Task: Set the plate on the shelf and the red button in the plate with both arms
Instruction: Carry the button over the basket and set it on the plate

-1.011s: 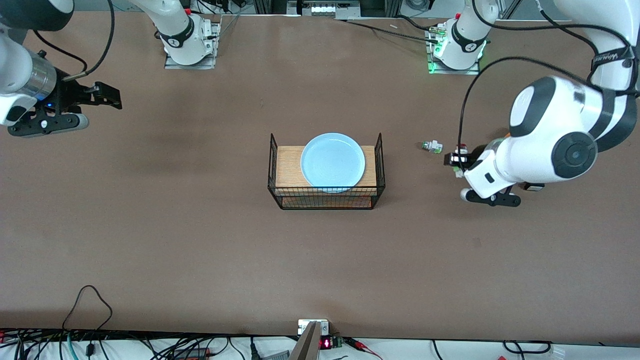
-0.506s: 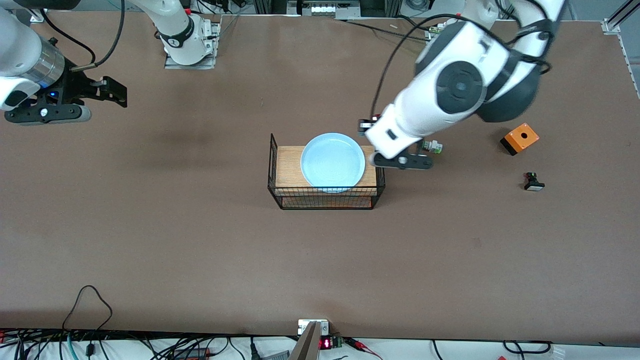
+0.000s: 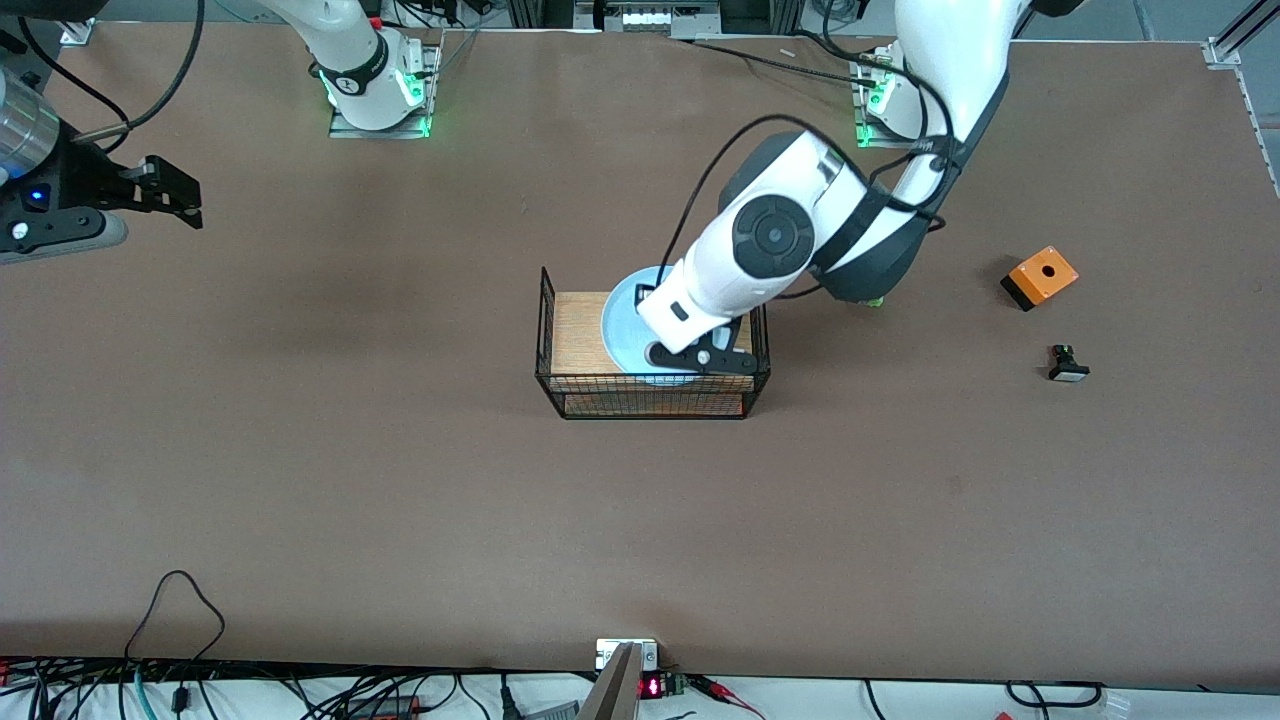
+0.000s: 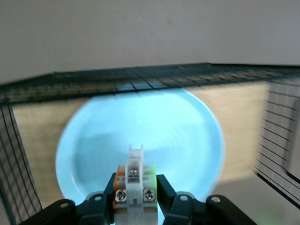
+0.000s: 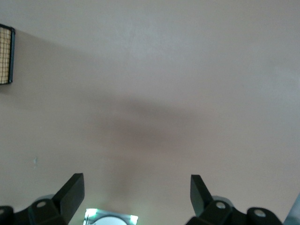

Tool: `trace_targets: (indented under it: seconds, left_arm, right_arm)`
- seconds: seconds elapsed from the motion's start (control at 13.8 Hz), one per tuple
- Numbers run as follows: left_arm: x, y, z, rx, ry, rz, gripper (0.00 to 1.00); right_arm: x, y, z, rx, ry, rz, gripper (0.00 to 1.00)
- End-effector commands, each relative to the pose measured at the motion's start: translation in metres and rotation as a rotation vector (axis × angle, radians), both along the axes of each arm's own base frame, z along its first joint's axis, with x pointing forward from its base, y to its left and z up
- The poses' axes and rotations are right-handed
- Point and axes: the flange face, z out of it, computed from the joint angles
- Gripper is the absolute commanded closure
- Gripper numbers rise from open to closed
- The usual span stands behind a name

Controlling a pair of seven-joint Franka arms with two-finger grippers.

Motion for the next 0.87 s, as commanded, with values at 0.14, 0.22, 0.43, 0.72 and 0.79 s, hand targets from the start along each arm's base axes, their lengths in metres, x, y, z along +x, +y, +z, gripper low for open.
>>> trace_targets:
  seconds: [0.14, 0.22, 0.43, 0.72, 0.79]
  left_arm:
    - [0.007, -0.007, 0.014, -0.01, -0.05, 0.002, 0.0]
    - [0.005, -0.007, 0.028, -0.021, -0.058, 0.005, 0.0]
    - [-0.003, 0.006, 0.076, -0.03, -0.053, 0.017, 0.0]
    - [0.015, 0.101, 0.118, 0.082, 0.028, 0.084, 0.0]
    - [0.018, 0.124, 0.133, 0.101, 0.022, 0.106, 0.0]
  right_arm:
    - [0.002, -0.007, 0.002, 0.054, 0.011, -0.2, 0.0]
    - [0.002, -0.002, 0.002, 0.052, 0.01, -0.192, 0.0]
    - [0.001, 0.0, 0.002, 0.051, 0.01, -0.194, 0.0]
    - [0.001, 0.006, 0.002, 0.023, 0.002, -0.415, 0.0]
    - [0.002, 0.006, 0.001, 0.024, -0.001, -0.411, 0.0]
